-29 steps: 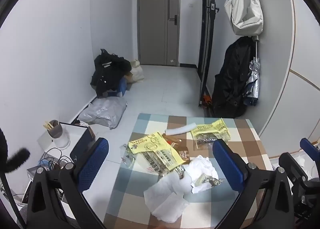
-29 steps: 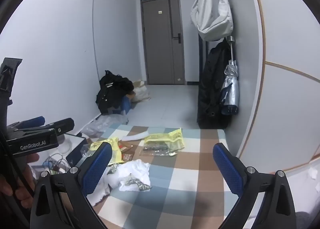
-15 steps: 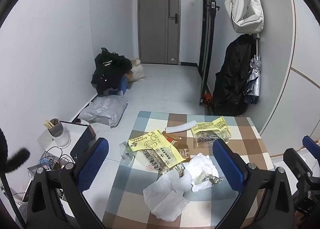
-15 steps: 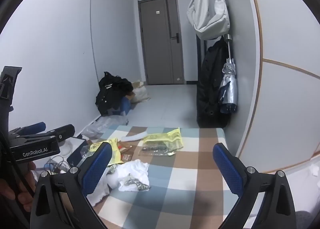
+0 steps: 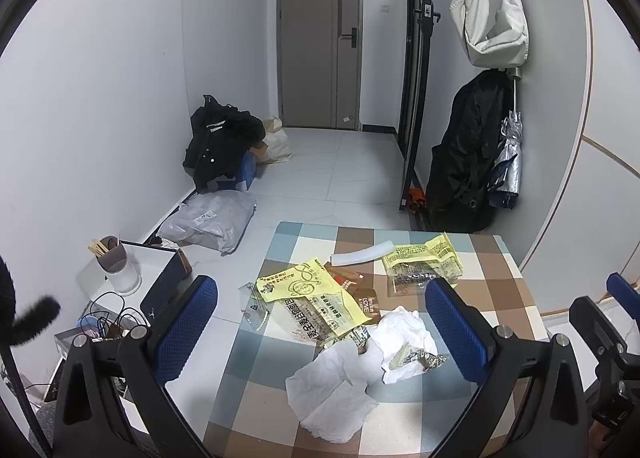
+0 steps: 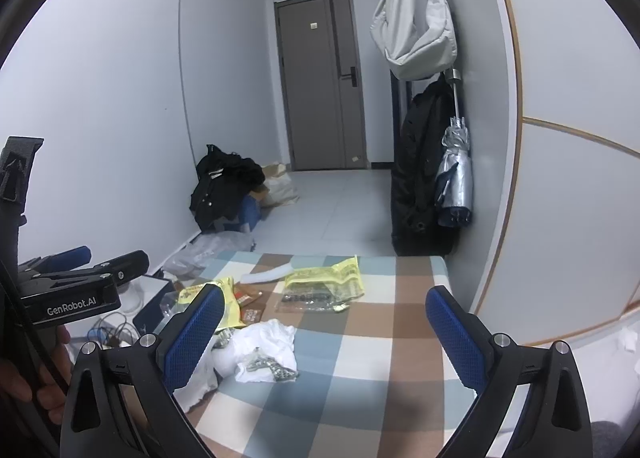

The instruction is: Collect trash

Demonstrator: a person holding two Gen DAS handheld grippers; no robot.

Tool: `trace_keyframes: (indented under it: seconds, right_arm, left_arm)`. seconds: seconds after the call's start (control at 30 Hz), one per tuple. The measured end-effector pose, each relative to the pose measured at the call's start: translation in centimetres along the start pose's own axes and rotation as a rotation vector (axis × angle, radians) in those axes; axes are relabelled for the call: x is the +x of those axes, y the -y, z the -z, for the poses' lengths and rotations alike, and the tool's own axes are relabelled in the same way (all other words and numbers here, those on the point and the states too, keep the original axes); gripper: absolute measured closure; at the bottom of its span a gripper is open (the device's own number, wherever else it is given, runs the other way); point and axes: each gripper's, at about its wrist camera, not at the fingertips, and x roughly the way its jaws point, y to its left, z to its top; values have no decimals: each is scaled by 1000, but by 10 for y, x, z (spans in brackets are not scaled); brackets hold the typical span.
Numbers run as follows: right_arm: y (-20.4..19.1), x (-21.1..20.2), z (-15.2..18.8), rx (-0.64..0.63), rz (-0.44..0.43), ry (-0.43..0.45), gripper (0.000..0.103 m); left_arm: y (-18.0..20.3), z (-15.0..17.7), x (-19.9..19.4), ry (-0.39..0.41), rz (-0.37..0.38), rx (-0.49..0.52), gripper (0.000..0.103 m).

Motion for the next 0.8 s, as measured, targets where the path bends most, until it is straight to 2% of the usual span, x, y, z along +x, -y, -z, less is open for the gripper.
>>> trace_keyframes:
  seconds: [0.8]
  right_arm:
    - [3, 0, -1, 10, 1, 4, 1]
  left_arm:
    - [2, 3, 1, -7, -7, 3, 1]
